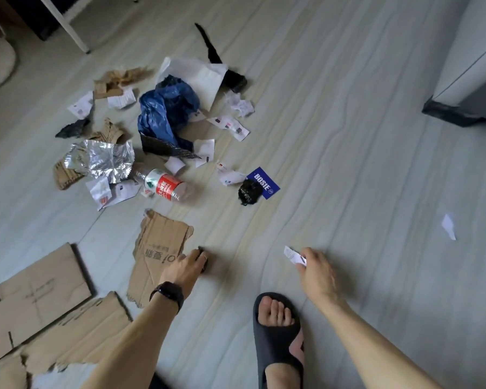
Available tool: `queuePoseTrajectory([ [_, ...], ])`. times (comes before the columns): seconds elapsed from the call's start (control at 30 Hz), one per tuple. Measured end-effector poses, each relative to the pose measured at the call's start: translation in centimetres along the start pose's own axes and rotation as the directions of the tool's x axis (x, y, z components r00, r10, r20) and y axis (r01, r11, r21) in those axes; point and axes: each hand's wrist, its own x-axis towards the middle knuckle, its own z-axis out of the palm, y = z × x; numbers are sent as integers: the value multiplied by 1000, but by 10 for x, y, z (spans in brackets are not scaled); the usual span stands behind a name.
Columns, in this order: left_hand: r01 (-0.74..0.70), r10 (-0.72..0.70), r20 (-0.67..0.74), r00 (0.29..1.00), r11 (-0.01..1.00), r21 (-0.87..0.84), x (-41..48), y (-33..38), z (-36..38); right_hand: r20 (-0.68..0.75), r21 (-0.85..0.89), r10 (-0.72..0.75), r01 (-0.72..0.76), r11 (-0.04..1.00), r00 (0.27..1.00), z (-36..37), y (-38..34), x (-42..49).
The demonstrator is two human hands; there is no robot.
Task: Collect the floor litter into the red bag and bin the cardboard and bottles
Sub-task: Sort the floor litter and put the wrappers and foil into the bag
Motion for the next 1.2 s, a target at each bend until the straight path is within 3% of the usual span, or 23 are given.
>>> queuePoseTrajectory([
  [0.1,-75,74,19,997,994,83,1,12,-11,28,87,75,-77,993,997,-2,10,-5],
  [0.23,-136,128,-131,983,989,-54,25,60,-51,-14,277,253,-240,930,967,-26,54,-4],
  [0.43,-316,235,-327,915,922,-222,66,166,-118,-146,313,431,-372,874,890,-92,150,46],
  [0.57,-371,297,-258,919,874,-314,87,209,-119,-216,337,484,-401,852,848,-122,209,81],
  [0.73,-325,314,-92,945,867,-378,95,202,-92,-192,229,520,-478,848,832,-135,245,106],
  [0.87,-351,353,-36,935,907,-231,92,171,-69,-225,228,508,-462,857,831,-135,244,123],
  [0.97,-334,336,-19,942,928,-162,85,157,-67,-294,253,541,-482,839,788,-129,224,120],
  [1.03,-311,313,-8,950,937,-159,78,153,-66,-344,233,475,-416,879,810,-114,204,109],
  [1.13,-263,272,10,962,938,-225,65,149,-69,-421,152,190,-137,979,887,-82,170,88],
  [1.2,-225,242,34,970,936,-271,55,147,-71,-413,124,14,42,991,910,-56,143,72],
])
